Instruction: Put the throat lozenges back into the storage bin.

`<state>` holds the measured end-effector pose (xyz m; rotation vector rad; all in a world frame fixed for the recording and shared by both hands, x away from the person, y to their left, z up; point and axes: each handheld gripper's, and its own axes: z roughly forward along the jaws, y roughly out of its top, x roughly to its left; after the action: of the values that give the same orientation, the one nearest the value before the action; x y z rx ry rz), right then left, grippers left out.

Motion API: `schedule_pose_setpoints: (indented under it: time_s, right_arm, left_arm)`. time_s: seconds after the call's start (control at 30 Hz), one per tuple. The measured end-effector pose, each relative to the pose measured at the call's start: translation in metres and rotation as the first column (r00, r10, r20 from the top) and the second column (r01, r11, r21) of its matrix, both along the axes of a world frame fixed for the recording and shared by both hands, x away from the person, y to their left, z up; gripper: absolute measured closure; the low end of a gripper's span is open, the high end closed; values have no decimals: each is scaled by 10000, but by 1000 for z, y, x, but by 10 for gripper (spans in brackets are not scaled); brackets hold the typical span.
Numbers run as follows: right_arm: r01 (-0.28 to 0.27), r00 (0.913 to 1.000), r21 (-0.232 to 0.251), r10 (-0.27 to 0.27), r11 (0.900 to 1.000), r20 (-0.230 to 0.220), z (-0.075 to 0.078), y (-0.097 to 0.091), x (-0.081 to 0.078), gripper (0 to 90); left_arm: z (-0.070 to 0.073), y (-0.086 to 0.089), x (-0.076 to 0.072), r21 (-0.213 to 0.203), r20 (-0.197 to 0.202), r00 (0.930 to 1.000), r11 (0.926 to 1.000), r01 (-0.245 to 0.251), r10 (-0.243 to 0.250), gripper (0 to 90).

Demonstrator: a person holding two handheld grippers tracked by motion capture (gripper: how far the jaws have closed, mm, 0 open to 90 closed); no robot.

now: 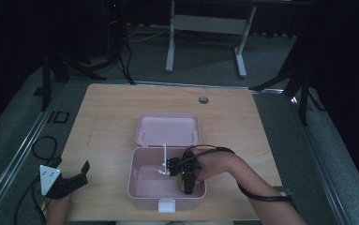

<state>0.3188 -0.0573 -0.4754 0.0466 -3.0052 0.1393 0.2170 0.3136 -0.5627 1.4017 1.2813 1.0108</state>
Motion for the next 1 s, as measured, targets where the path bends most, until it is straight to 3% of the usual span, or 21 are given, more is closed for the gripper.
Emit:
schedule_pose_setpoints:
  time_s: [0.3, 0.4, 0.53, 0.63, 0.87, 0.9, 1.0]
  right_arm:
    - [-128, 9999, 79, 127, 9999, 28, 5, 0, -1, 199]
    - [-110, 9999, 354, 107, 9993, 67, 13, -2, -2, 188]
    - [-6, 9999, 1099, -9, 9939, 137, 35, -8, -3, 163]
    - [-151, 9997, 1704, 115, 9853, 218, 53, -17, -6, 136]
    - [220, 9964, 2983, -455, 9542, 721, 89, -50, -5, 133]
    - [220, 9964, 2983, -455, 9542, 721, 89, -50, -5, 133]
    - [554, 9922, 3520, -910, 9344, 852, 100, -76, -1, 133]
  left_arm:
    - [0, 0, 0, -1, 8, 10000, 10000, 8, -8, 3]
    - [0, 0, 0, -3, 2, 10000, 10000, 13, -13, 3]
    - [0, 0, 0, -2, 1, 10000, 10000, 8, -8, 3]
    - [0, 0, 0, 5, 9, 10000, 10000, 3, -3, 2]
    - [0, 0, 0, 8, 7, 10000, 10000, -6, 6, 2]
    - [0, 0, 0, 8, 7, 10000, 10000, -6, 6, 2]
    - [0, 0, 0, 16, 7, 10000, 10000, -17, 17, 3]
